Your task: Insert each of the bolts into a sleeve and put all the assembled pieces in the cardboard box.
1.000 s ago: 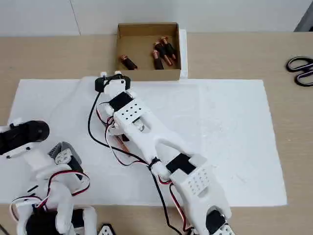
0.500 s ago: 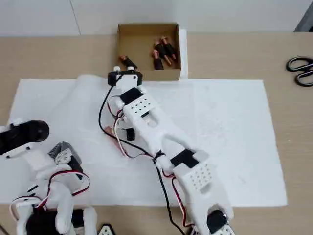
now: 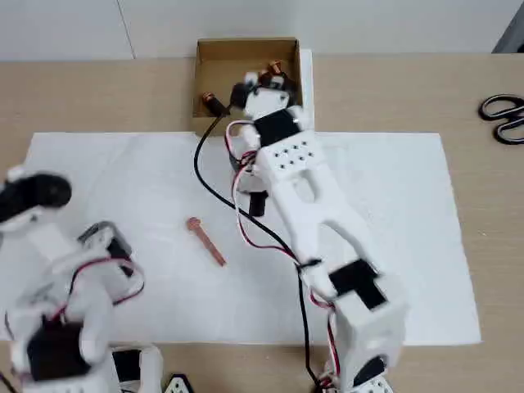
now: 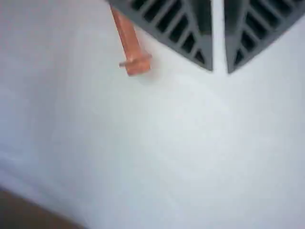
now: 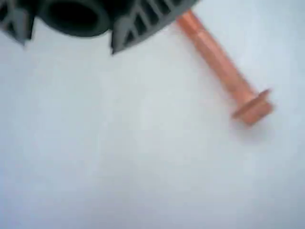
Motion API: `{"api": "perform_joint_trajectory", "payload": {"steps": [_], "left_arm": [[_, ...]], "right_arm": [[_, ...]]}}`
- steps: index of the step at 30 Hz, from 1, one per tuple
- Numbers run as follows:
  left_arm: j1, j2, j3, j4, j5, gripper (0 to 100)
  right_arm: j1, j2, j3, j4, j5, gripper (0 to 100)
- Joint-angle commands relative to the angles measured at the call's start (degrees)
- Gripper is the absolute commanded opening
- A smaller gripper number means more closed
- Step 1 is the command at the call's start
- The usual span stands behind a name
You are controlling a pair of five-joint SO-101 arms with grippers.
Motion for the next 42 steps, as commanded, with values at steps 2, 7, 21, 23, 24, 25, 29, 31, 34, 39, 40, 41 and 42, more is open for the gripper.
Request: {"api": "perform_joint_trajectory", "payload": {"steps": [2, 7, 21, 23, 24, 25, 29, 31, 34, 39, 40, 41, 42], "left_arm": [[8.7, 15.6, -7.5, 0.0, 8.3, 1], [20.4, 31.7, -11.7, -2.6, 17.3, 1], [24.4, 57.1, -23.2, 2.2, 23.8, 1], [24.4, 59.8, -25.1, 3.6, 24.5, 1], [24.4, 61.0, -26.2, 4.0, 24.5, 1], [24.4, 62.3, -27.3, 4.4, 24.6, 1], [24.4, 67.6, -29.2, 4.4, 26.8, 1], [24.4, 70.2, -29.2, 4.3, 27.0, 1], [24.3, 73.3, -29.3, 4.2, 28.0, 4], [24.4, 76.3, -32.9, 4.4, 28.0, 16], [24.4, 76.6, -33.9, 4.4, 28.0, 17], [24.4, 76.9, -34.9, 4.4, 28.0, 17], [24.5, 77.2, -35.5, 4.2, 28.0, 17]], "right_arm": [[0.4, -8.7, 0.3, 0.4, 0.0, 0.2], [0.5, -11.3, 3.3, 0.5, 3.3, 0.2], [13.2, -28.4, 6.0, -3.5, 16.0, 0.3], [16.5, -29.1, 6.0, -3.9, 17.3, 0.3], [17.9, -29.1, 6.0, -3.9, 18.0, 0.3], [18.9, -29.0, 6.1, -3.9, 18.5, 0.3], [21.7, -29.0, 6.1, -3.9, 18.7, 0.3], [22.3, -29.0, 6.1, -3.9, 18.7, 0.3], [22.9, -29.0, 6.1, -3.7, 18.7, 0.3], [23.3, -29.0, 6.1, -3.8, 18.7, 0.3], [23.3, -29.0, 6.1, -3.8, 18.7, 0.3], [23.3, -29.0, 6.1, -3.8, 18.7, 0.3], [23.3, -29.0, 6.1, -3.8, 18.7, 0.3]]}}
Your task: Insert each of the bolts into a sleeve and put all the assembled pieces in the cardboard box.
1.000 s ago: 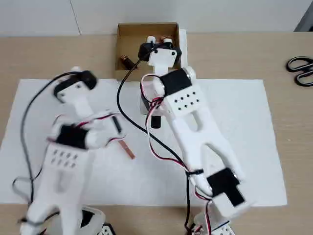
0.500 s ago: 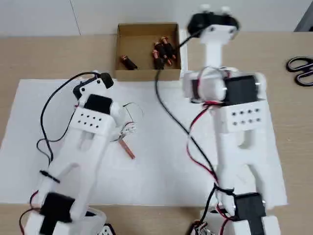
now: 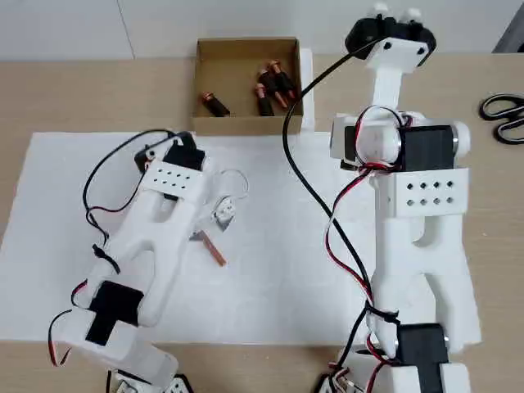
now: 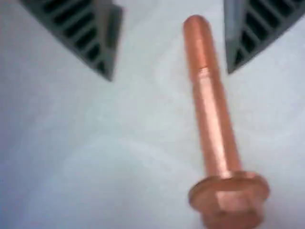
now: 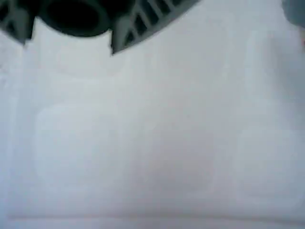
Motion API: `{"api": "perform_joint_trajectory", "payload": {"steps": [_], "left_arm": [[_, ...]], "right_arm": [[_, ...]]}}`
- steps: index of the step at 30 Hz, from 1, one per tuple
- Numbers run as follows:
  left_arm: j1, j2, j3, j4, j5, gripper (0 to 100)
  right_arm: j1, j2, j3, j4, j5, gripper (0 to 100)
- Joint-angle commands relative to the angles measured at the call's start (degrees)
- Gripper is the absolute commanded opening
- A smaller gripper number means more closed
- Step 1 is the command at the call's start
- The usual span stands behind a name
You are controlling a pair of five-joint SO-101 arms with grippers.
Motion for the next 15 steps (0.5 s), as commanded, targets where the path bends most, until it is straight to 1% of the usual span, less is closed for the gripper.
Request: {"api": "perform_joint_trajectory", "payload": {"steps": [1, 11, 15], "left_arm": [[0.5, 0.4, -4.4, 0.2, 0.2, 17], [1.2, 6.5, -4.6, 2.1, 0.2, 17], [0.6, 9.1, -4.7, 1.7, 0.2, 17]], "right_arm": [[0.6, -2.8, -0.3, -1.0, 0.4, 0.3], [0.6, -2.8, -0.2, -0.6, 0.4, 0.3], [0.6, -3.1, 3.9, -1.0, 0.4, 0.3]]}}
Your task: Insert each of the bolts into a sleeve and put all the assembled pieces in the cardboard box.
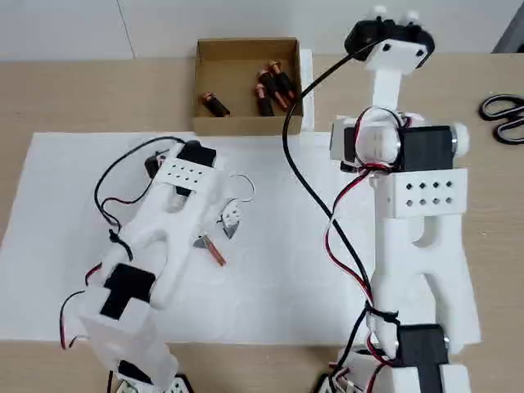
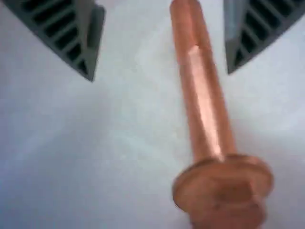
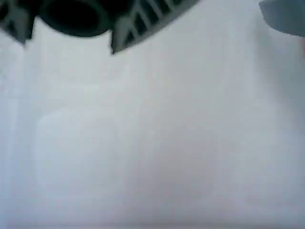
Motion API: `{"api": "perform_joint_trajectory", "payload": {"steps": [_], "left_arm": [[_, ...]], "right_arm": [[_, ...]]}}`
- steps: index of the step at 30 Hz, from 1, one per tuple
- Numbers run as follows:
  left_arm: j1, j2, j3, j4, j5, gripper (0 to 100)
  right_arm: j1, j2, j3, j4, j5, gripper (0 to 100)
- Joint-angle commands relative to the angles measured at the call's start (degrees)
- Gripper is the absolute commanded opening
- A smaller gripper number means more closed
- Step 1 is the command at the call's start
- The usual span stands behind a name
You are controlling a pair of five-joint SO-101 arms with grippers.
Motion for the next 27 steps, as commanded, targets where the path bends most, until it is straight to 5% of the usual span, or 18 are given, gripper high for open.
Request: {"api": "perform_joint_trajectory", "payload": {"steps": [1, 9, 13, 27], "left_arm": [[-0.9, 1.1, -2.4, 0.1, 0.2, 17], [-6.9, 6.3, -2.5, -4.3, 0.1, 16], [-6.9, 6.2, -3.9, -5.8, 0.1, 0], [9.3, 6.2, -31.7, 8.5, 0.1, 1]], "right_arm": [[0.6, -3.0, 2.9, -1.0, 0.4, 0.3], [0.4, -3.0, 4.8, -1.1, 0.2, 0.3], [0.7, -3.6, 4.7, -4.4, 0.4, 0.3], [12.3, -11.9, 4.7, -5.8, 1.9, 0.2]]}}
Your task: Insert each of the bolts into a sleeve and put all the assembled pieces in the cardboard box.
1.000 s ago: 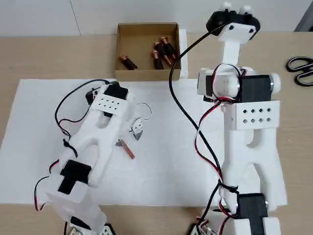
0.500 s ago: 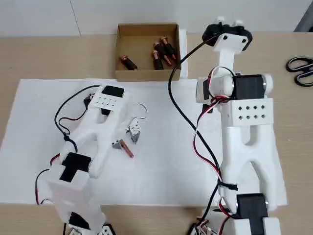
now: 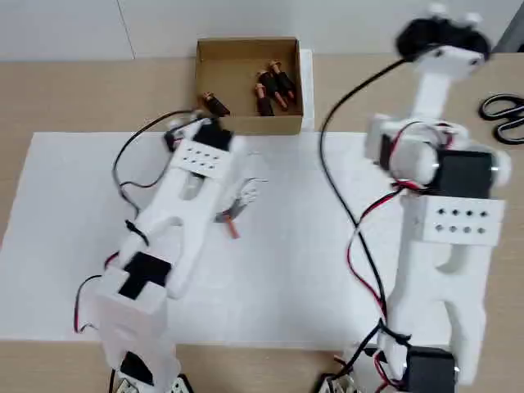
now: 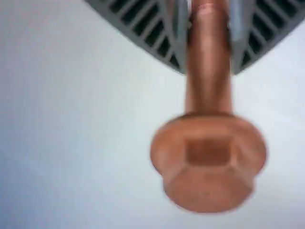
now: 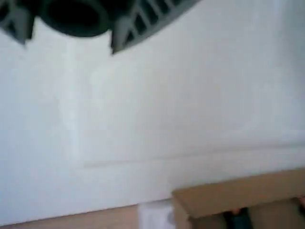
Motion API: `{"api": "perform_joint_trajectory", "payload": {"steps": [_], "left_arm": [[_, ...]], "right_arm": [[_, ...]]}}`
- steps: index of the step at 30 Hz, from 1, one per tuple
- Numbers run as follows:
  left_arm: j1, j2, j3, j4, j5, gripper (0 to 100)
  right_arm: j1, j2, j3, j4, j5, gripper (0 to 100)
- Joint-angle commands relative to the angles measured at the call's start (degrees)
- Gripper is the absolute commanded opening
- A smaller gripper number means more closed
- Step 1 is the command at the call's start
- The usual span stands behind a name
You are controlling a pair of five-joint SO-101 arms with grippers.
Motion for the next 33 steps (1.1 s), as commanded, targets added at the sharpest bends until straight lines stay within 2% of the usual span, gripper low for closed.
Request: {"api": "perform_joint_trajectory", "payload": {"steps": [1, 5, 9, 13, 19, 22, 27, 30, 33], "left_arm": [[4.8, -0.6, -13.1, 3.7, 0.2, 1], [5.7, -0.6, -24.7, 4.0, -0.2, 1], [3.3, -0.6, -35.4, 3.9, -0.4, 1], [2.3, -0.6, -43.2, 5.2, -4.0, 1], [2.7, -0.6, -45.8, 6.2, -6.2, 1], [2.7, -0.6, -46.2, 6.1, -8.8, 1], [2.2, -0.4, -47.9, 4.1, -11.7, 1], [1.8, -0.6, -49.6, 4.4, -13.0, 1], [1.8, -0.7, -51.9, 6.1, -15.0, 1]], "right_arm": [[2.3, -4.0, -0.4, -0.6, 3.1, 0.2], [-2.0, -6.3, -0.3, -0.9, 4.7, 0.2], [-5.8, -8.9, -0.3, -3.4, 4.4, 0.2], [-7.6, -13.8, 1.1, -1.4, 4.4, 0.2], [-11.1, -25.5, 17.1, -1.1, 4.3, 0.3], [-12.7, -32.1, 32.2, -10.3, 4.3, 0.3], [-15.1, -42.9, 59.2, -38.4, 4.7, 0.3], [-15.8, -47.3, 71.0, -53.5, 4.7, 0.3], [-16.7, -50.9, 78.7, -64.0, 4.8, 0.2]]}}
